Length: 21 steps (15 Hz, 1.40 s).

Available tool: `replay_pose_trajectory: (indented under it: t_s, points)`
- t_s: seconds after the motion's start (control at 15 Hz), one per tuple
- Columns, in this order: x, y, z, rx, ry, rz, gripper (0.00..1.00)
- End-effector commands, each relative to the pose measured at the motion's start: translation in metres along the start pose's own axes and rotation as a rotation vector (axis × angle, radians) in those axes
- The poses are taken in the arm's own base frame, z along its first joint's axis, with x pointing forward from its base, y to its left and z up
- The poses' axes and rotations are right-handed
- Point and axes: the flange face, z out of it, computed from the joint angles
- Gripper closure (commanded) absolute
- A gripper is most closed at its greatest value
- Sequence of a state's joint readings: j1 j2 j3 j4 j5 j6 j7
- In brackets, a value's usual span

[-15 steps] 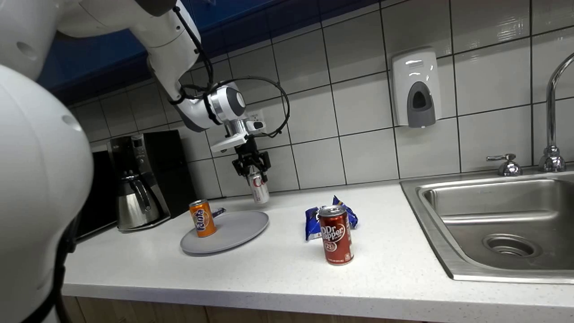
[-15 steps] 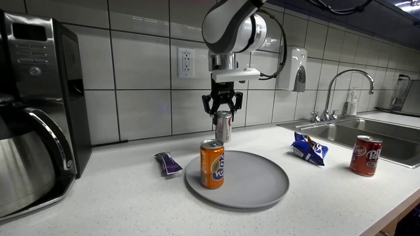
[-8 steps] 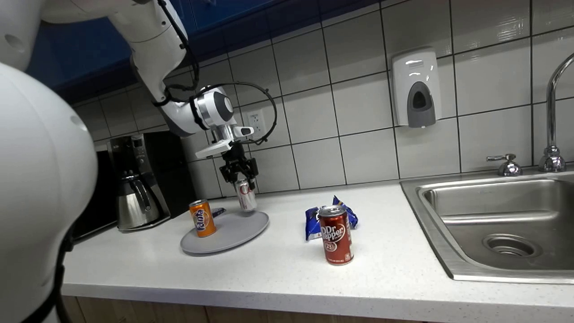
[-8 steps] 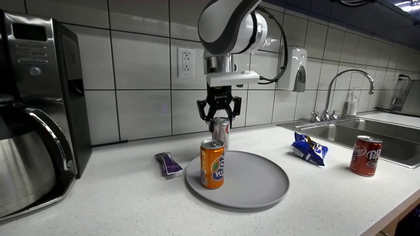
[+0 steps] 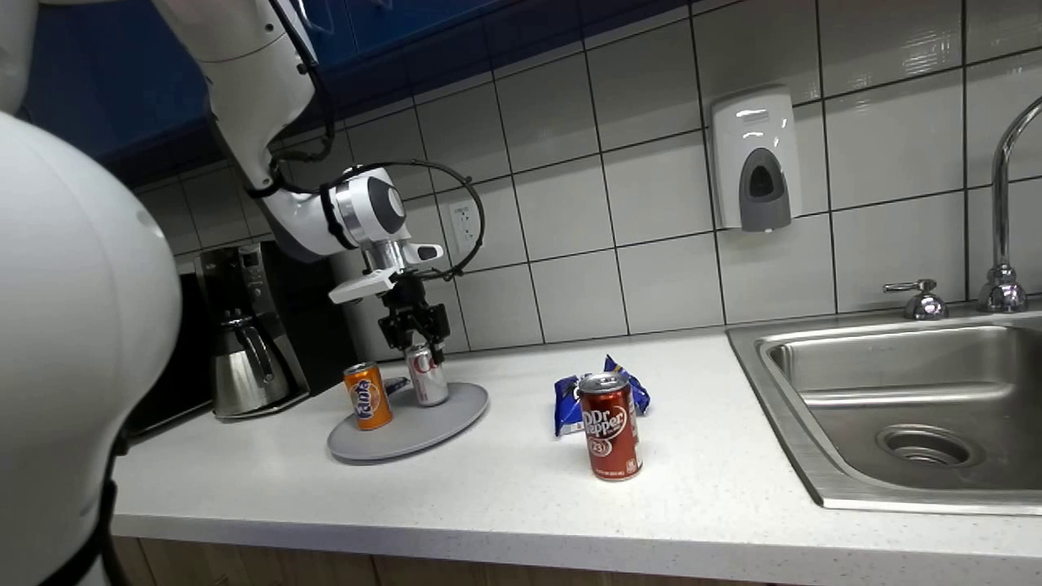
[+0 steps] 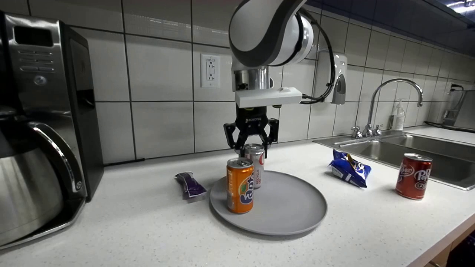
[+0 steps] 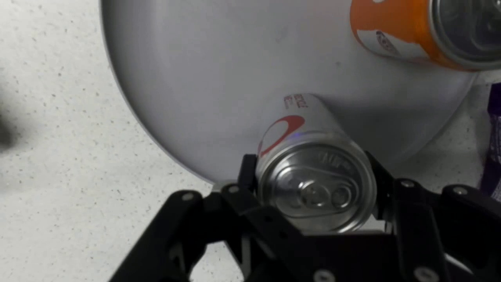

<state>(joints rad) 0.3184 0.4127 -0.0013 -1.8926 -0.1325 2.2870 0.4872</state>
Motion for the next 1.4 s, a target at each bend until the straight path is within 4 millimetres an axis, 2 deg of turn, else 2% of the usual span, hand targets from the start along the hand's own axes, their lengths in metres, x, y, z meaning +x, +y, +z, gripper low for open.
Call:
replay_pose_trajectory:
  t_s: [0.0, 0.4, 0.47, 0.53, 0.6, 0.73, 1.13, 1.33]
  points:
    - [-0.022, 0.003, -0.007, 0.002, 0.009, 0.024, 0.61]
    - [-0.031, 0.006, -0.007, 0.000, 0.003, 0.035, 0.61]
    - [-0.032, 0.006, -0.007, -0.001, 0.001, 0.033, 0.53]
    - [-0.032, 0.007, -0.008, 0.000, 0.003, 0.035, 0.11]
    - [-0.033, 0.007, -0.008, 0.000, 0.003, 0.036, 0.10]
    - [-0.033, 0.008, -0.011, -0.004, 0.008, 0.040, 0.01]
    - [-0.037, 0.008, -0.040, -0.009, 0.051, 0.026, 0.00]
    - [-0.050, 0.005, -0.059, -0.017, 0.072, 0.001, 0.00]
